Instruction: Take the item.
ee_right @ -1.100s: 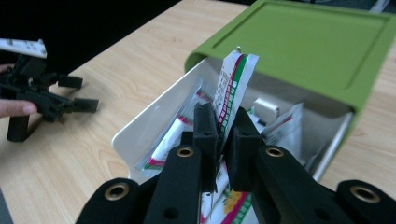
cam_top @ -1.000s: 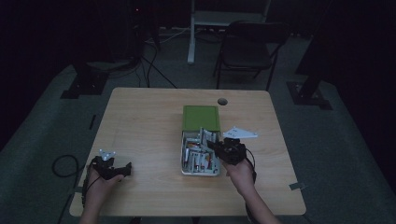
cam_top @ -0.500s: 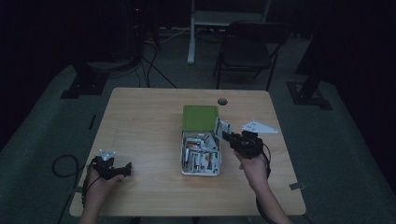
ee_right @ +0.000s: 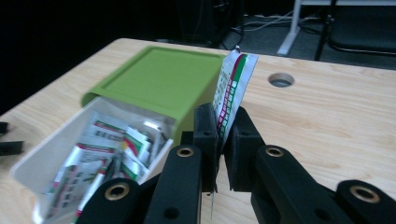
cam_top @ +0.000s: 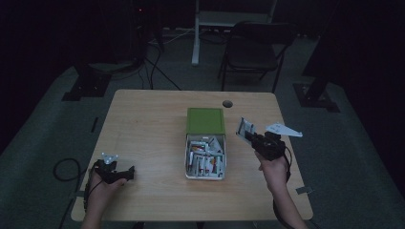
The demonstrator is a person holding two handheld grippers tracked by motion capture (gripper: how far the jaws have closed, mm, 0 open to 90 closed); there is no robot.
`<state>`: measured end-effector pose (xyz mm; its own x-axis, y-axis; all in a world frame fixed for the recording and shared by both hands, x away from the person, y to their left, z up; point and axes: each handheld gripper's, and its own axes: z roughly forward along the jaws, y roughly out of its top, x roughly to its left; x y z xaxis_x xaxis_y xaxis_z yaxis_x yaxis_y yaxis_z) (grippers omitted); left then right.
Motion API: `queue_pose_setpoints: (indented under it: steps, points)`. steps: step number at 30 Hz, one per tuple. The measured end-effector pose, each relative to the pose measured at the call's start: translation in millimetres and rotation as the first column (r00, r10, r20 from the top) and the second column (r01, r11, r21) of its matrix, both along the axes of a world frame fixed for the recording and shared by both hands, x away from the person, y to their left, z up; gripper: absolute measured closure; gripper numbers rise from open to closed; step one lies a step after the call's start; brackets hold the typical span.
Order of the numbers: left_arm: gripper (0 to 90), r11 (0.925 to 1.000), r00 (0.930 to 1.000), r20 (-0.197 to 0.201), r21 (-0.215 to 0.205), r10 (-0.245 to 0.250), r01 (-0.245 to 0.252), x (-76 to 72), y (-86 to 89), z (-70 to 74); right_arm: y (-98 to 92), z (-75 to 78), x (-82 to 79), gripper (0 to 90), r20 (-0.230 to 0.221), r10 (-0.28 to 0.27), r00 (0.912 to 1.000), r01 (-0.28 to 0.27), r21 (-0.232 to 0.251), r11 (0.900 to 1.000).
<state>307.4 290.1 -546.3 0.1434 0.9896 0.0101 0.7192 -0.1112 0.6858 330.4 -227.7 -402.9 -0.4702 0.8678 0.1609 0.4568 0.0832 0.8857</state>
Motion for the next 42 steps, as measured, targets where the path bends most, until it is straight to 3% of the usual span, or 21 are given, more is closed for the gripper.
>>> queue_pose_setpoints:
  steps: [17, 27, 42]
  points:
    - [0.9, 1.0000, 1.0000, 0.000, 0.001, 0.000, 0.000, 0.0, 0.0, 0.0, -36.1, -31.9, 7.9, 84.5, -0.023, -0.122, 0.9922, 0.121, -0.054, 0.991]
    - [0.9, 1.0000, 1.0000, 0.000, 0.001, 0.000, 0.000, 0.0, 0.0, 0.0, -59.8, -58.9, 10.0, 84.4, -0.066, -0.193, 0.9789, 0.187, -0.094, 0.978]
    - [0.8, 1.0000, 1.0000, 0.000, 0.001, 0.000, 0.000, 0.0, 0.0, 0.0, -78.0, -96.5, 18.2, 84.4, -0.141, -0.238, 0.9610, 0.224, -0.106, 0.969]
